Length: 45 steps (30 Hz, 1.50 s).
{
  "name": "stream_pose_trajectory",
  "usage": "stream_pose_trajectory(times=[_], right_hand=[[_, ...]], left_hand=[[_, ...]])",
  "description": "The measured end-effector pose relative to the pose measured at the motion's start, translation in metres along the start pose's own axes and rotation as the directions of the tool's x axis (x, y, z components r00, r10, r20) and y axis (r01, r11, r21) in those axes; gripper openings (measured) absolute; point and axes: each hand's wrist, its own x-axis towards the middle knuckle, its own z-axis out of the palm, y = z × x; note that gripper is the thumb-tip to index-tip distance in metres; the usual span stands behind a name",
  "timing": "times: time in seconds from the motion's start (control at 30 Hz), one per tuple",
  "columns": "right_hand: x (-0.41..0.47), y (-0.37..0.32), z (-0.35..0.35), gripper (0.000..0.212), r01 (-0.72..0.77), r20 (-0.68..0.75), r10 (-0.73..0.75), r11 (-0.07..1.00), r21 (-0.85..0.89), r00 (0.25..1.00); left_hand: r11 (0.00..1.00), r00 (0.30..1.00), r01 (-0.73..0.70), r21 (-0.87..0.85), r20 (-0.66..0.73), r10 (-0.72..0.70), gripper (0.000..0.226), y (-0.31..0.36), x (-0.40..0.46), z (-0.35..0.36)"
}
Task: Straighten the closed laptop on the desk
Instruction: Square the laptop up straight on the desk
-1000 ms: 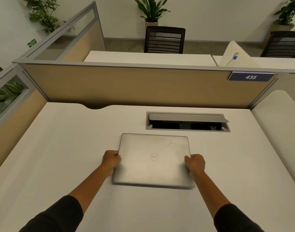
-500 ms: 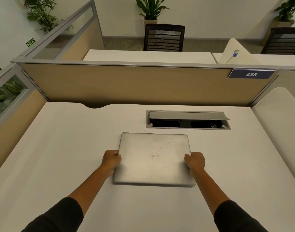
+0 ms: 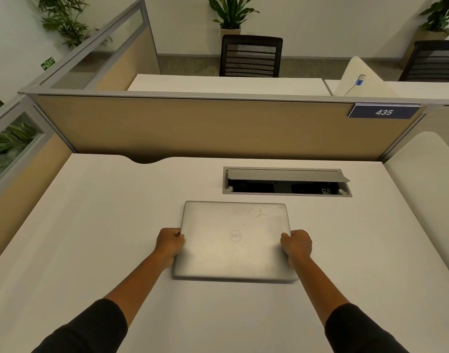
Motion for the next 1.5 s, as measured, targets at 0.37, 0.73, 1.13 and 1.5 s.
stream_pose_trajectory(times=[0.37, 0.73, 1.13, 1.5], right_hand=[[-0.003, 0.002, -0.001, 0.03, 0.015, 0.007, -0.015, 0.999, -0.033, 1.0], [-0.004, 0.003, 0.001, 0.027, 0.023, -0.013, -0.023, 0.999, -0.03, 1.0], [-0.006, 0.003, 0.001, 0.028, 0.031, -0.005, -0.032, 0.998, -0.046, 0.999], [-0.038, 0.014, 0.008, 0.046, 0.276, -0.027, -0.299, 0.908, -0.314, 0.954]], left_hand=[[1.0, 1.0, -0.004, 0.02, 0.015, 0.004, 0.015, -0.001, 0.0, 0.001], [1.0, 1.0, -0.001, 0.014, 0.017, 0.001, 0.015, -0.003, -0.001, 0.001], [1.0, 1.0, 0.008, -0.001, 0.011, -0.008, 0.016, -0.001, -0.007, -0.001], [0.853, 0.986, -0.152, 0.499, 0.011, 0.169, 0.082, -0.014, -0.028, 0.024]])
